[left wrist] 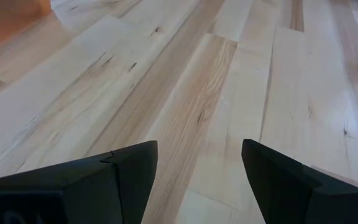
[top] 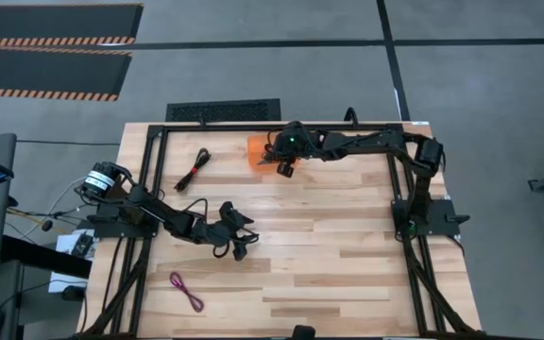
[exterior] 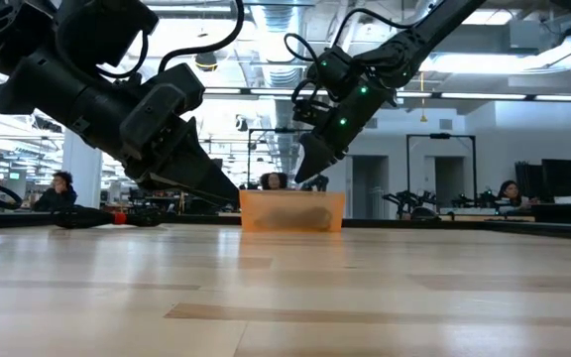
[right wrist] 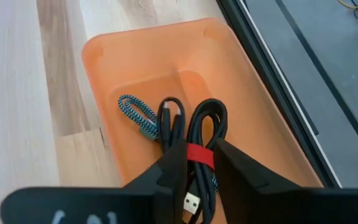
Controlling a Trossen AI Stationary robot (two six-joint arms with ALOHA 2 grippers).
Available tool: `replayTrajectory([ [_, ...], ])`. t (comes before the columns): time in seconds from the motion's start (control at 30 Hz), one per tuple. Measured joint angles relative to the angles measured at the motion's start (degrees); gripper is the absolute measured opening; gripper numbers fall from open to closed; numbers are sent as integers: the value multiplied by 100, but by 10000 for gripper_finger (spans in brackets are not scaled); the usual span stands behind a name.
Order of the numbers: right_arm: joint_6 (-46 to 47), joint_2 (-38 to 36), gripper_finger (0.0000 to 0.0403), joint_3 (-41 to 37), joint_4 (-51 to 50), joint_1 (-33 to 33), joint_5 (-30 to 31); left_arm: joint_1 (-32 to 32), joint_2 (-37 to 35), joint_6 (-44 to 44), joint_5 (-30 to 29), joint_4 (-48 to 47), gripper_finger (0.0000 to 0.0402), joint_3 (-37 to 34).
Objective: Pick and place USB-C Cables
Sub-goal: Put the pink charger cable into the orange bin
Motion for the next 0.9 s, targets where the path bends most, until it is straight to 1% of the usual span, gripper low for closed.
replayTrajectory([
  [0.17,144,0,137,-2,49,30,-2,0,0,-1,2,-6,226,0],
  [0.23,145,-42,146,-4,-76,89,36,0,0,-26,29,-27,226,0],
  [0.27,142,-127,148,-50,-200,136,92,0,0,-97,108,-60,226,0],
  [0.33,148,-374,150,-219,-141,236,108,0,0,-286,405,-153,226,0],
  [0.4,268,-689,147,-554,281,349,107,-50,0,-515,624,-254,225,0],
  [0.47,450,-1046,143,-1029,802,483,96,-159,-2,-659,643,-407,220,0],
  [0.57,823,-1617,136,-1832,1891,743,-16,-302,-149,-682,596,-751,202,9],
  [0.63,1095,-1920,132,-2335,2695,957,-194,-370,-364,-759,575,-1239,188,95],
  [0.7,1331,-2095,130,-2738,3210,1227,-230,-440,-610,-836,647,-1847,173,268],
  [0.77,1429,-2155,127,-2988,3430,1523,-240,-564,-917,-945,993,-2512,160,466],
  [0.87,1454,-2115,123,-3097,3508,1955,-207,-868,-1195,-1038,2017,-3588,141,816],
  [0.9,1456,-2027,122,-3089,3578,2089,-202,-1015,-1262,-1113,2245,-3965,135,929],
])
